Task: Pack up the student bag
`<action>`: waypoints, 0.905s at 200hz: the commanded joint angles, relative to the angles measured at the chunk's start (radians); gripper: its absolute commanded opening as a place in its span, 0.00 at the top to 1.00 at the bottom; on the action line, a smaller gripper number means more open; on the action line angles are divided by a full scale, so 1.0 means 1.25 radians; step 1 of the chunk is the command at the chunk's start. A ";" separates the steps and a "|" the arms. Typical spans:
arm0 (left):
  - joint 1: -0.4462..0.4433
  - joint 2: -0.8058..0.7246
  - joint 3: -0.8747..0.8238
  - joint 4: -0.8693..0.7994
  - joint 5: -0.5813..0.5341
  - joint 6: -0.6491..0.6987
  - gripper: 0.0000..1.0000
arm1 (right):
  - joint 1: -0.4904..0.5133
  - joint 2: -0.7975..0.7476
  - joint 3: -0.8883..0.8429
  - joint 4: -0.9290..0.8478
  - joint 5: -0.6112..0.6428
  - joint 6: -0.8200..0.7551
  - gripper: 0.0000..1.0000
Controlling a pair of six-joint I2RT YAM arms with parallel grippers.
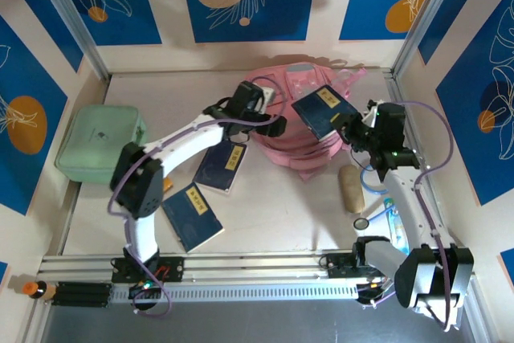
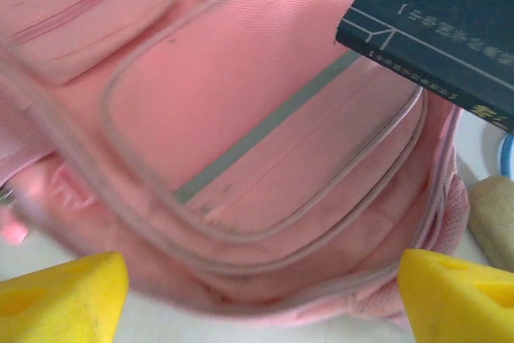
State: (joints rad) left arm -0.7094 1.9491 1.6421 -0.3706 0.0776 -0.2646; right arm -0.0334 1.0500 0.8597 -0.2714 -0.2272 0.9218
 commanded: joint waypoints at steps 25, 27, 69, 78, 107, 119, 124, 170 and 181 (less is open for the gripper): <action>-0.048 0.162 0.197 -0.146 0.003 0.270 0.14 | -0.046 -0.052 0.020 -0.175 0.031 -0.067 1.00; -0.050 0.166 0.204 -0.147 0.002 0.275 0.14 | -0.048 -0.053 0.019 -0.177 0.032 -0.067 1.00; -0.090 0.298 0.385 -0.260 -0.118 0.364 0.25 | -0.080 -0.082 0.014 -0.236 0.025 -0.066 1.00; -0.093 0.322 0.414 -0.276 -0.127 0.372 0.27 | -0.085 -0.091 0.011 -0.247 0.028 -0.069 1.00; -0.097 0.360 0.444 -0.270 -0.140 0.380 0.35 | -0.098 -0.114 0.007 -0.286 0.063 -0.070 1.00; -0.097 0.369 0.456 -0.268 -0.146 0.383 0.36 | -0.102 -0.120 0.005 -0.299 0.080 -0.067 1.00; -0.097 0.373 0.460 -0.269 -0.146 0.385 0.36 | -0.104 -0.122 0.004 -0.302 0.084 -0.066 1.00; -0.097 0.399 0.488 -0.271 -0.187 0.380 0.39 | -0.128 -0.142 0.005 -0.312 0.091 -0.065 1.00; -0.097 0.403 0.494 -0.270 -0.198 0.377 0.41 | -0.131 -0.146 0.004 -0.313 0.090 -0.066 1.00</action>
State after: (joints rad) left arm -0.8280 2.4294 2.2158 -0.6830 -0.1154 0.1932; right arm -0.1864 0.8986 0.8658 -0.6567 -0.1173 0.8528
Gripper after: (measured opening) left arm 0.610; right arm 0.115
